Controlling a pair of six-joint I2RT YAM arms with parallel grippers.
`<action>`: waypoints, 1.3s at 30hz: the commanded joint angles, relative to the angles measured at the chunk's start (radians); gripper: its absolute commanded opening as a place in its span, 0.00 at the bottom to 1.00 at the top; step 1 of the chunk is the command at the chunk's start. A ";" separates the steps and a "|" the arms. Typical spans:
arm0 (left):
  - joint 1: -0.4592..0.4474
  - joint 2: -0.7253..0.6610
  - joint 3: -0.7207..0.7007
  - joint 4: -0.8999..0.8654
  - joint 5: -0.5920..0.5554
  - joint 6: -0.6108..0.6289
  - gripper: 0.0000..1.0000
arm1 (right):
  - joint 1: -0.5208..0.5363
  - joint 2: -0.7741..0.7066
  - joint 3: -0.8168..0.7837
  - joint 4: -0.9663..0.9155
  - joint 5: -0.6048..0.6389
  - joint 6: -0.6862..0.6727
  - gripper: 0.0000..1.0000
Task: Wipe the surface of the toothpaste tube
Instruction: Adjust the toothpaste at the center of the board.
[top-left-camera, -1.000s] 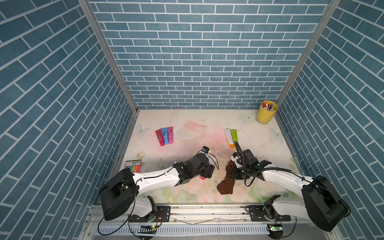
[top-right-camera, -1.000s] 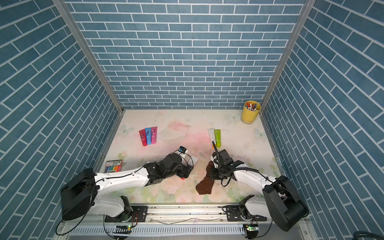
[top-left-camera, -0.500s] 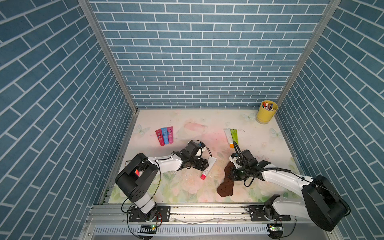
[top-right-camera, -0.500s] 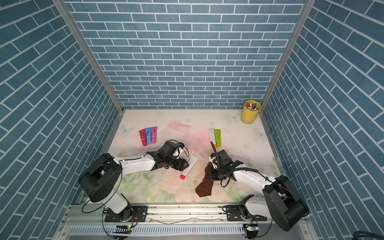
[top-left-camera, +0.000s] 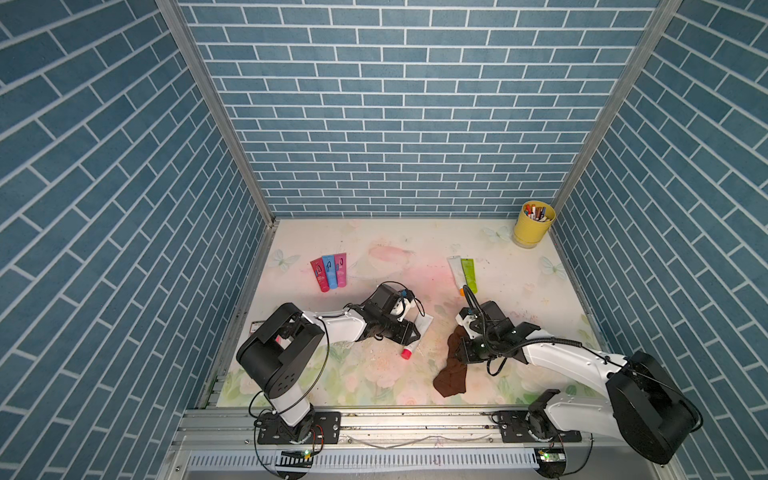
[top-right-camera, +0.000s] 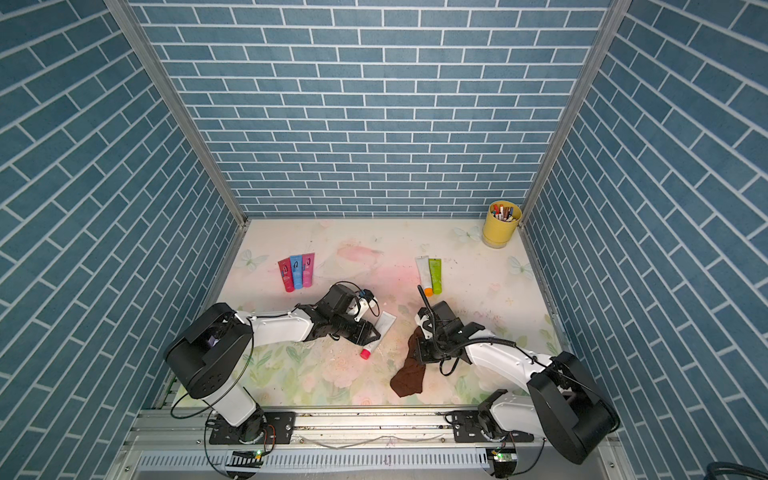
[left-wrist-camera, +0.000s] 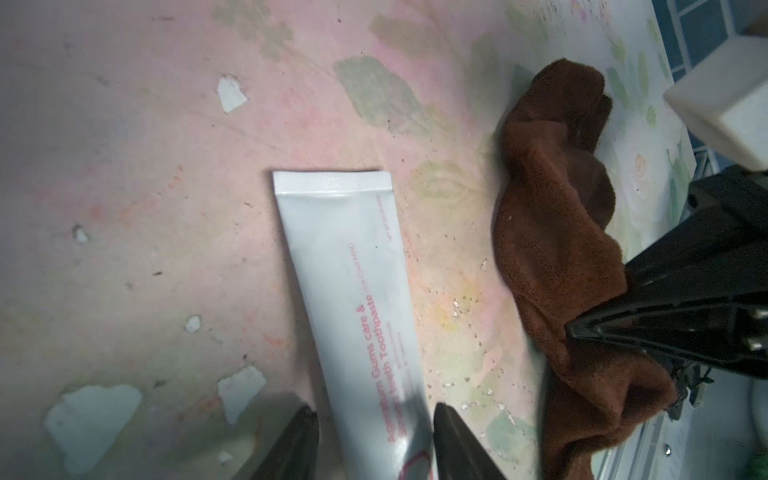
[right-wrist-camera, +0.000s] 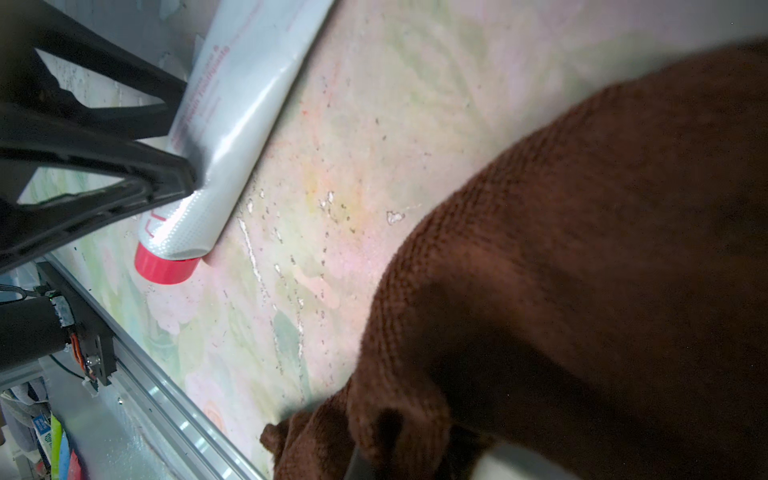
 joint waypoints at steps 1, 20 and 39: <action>0.004 0.014 -0.017 0.020 0.013 -0.002 0.43 | 0.009 -0.021 -0.006 -0.024 0.006 -0.040 0.00; -0.093 -0.047 0.058 -0.195 -0.399 -0.059 0.12 | 0.011 -0.035 -0.010 -0.025 0.017 -0.038 0.00; -0.322 0.150 0.343 -0.494 -1.218 -0.170 0.03 | 0.011 -0.040 -0.012 -0.026 0.021 -0.038 0.00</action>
